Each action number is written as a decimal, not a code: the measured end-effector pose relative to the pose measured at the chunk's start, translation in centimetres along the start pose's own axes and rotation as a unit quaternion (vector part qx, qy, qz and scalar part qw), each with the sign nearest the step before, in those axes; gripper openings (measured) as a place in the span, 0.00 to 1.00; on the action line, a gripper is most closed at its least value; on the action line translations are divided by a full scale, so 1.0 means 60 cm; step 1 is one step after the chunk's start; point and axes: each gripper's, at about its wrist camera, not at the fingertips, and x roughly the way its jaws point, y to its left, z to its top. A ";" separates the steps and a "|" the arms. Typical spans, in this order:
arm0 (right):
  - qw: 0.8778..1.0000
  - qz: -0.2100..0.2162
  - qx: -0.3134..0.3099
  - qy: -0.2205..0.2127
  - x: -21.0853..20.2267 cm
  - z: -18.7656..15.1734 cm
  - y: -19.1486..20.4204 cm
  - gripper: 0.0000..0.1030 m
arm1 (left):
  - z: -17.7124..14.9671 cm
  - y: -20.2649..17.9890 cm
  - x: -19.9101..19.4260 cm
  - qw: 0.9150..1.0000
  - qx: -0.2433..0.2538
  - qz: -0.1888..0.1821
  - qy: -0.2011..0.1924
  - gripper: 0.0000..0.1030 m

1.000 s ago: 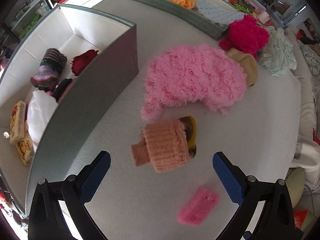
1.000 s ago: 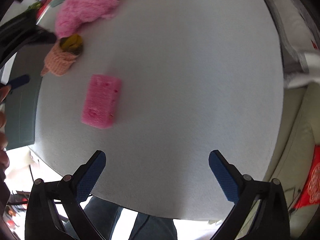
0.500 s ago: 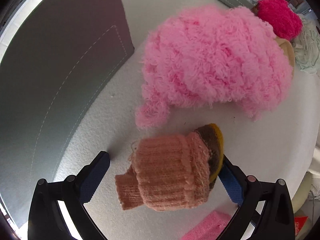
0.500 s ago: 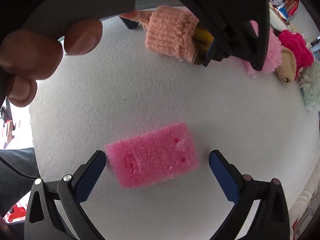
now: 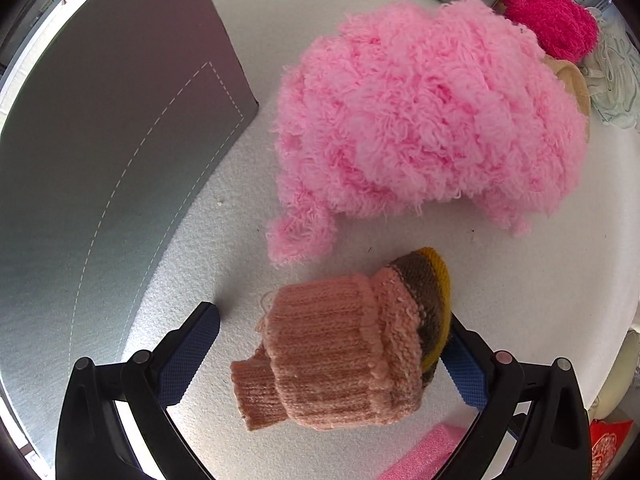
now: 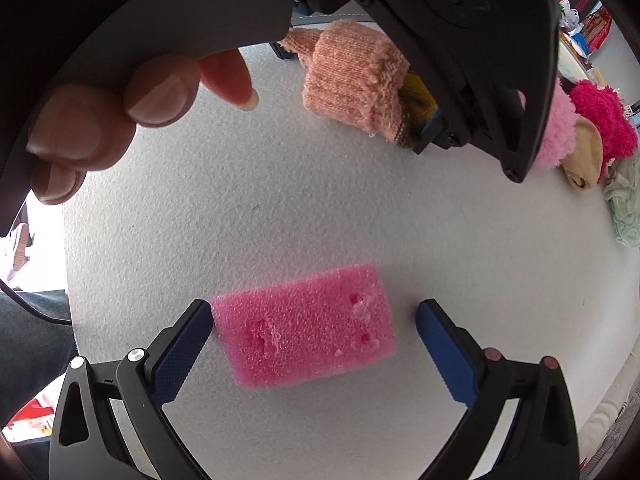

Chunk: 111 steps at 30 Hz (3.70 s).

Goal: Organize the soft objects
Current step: 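Grasp the peach knit mitten with the left tool while the right tool grasps the pink sponge, then carry the peach mitten and pink sponge over the white box with both tools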

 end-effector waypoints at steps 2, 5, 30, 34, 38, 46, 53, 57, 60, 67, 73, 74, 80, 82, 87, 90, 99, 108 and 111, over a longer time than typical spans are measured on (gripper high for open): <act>1.000 0.001 0.000 0.001 -0.001 0.001 0.002 0.98 | -0.003 0.002 0.001 1.000 0.000 0.000 0.000 1.00; 1.000 -0.003 0.004 -0.012 -0.020 0.001 0.007 0.81 | -0.002 0.002 0.001 1.000 0.000 0.000 0.001 1.00; 0.962 -0.001 0.266 0.060 -0.088 -0.171 -0.021 0.73 | -0.122 -0.059 -0.019 0.989 0.146 0.012 0.014 0.52; 0.956 0.002 0.286 0.068 -0.098 -0.190 -0.015 0.73 | -0.189 -0.046 -0.038 0.982 0.189 0.002 0.033 0.52; 0.951 -0.002 0.301 0.073 -0.109 -0.200 -0.007 0.73 | -0.239 -0.029 -0.065 0.974 0.222 -0.012 0.039 0.52; 0.928 -0.014 0.365 0.078 -0.119 -0.196 0.000 0.73 | -0.265 0.017 -0.117 0.959 0.281 -0.039 0.016 0.52; 0.896 -0.026 0.436 0.079 -0.124 -0.165 0.031 0.73 | -0.268 0.052 -0.150 0.931 0.360 -0.062 0.012 0.52; 0.889 -0.033 0.450 0.082 -0.134 -0.142 0.055 0.73 | -0.259 0.063 -0.166 0.916 0.394 -0.072 0.000 0.52; 0.891 -0.053 0.445 0.079 -0.141 -0.124 0.037 0.73 | -0.245 0.077 -0.185 0.909 0.407 -0.083 -0.017 0.52; 0.891 -0.087 0.442 0.066 -0.163 -0.108 0.055 0.73 | -0.221 0.070 -0.214 0.905 0.411 -0.102 -0.050 0.52; 0.895 -0.106 0.429 0.062 -0.224 -0.058 0.032 0.73 | -0.216 0.082 -0.235 0.907 0.400 -0.114 -0.066 0.52; 0.895 -0.108 0.428 0.062 -0.226 -0.057 0.032 0.73 | -0.215 0.084 -0.237 0.908 0.398 -0.116 -0.067 0.52; 0.896 -0.109 0.426 0.066 -0.220 -0.053 0.032 0.73 | -0.213 0.086 -0.238 0.910 0.390 -0.121 -0.070 0.52; 0.896 -0.108 0.426 0.067 -0.220 -0.053 0.031 0.73 | -0.213 0.086 -0.238 0.910 0.390 -0.121 -0.070 0.52; 0.896 -0.109 0.426 0.068 -0.219 -0.051 0.031 0.73 | -0.212 0.085 -0.238 0.910 0.390 -0.121 -0.070 0.52; 0.896 -0.110 0.426 0.069 -0.219 -0.051 0.031 0.73 | -0.212 0.085 -0.239 0.911 0.389 -0.122 -0.069 0.52; 0.894 -0.109 0.429 0.073 -0.217 -0.050 0.026 0.73 | -0.205 0.086 -0.239 0.912 0.384 -0.126 -0.072 0.52; 0.897 -0.120 0.421 0.065 -0.226 -0.028 0.017 0.73 | -0.183 0.110 -0.252 0.921 0.356 -0.127 -0.094 0.52; 0.898 -0.124 0.418 0.058 -0.231 -0.010 0.006 0.73 | -0.169 0.129 -0.261 0.928 0.334 -0.129 -0.108 0.52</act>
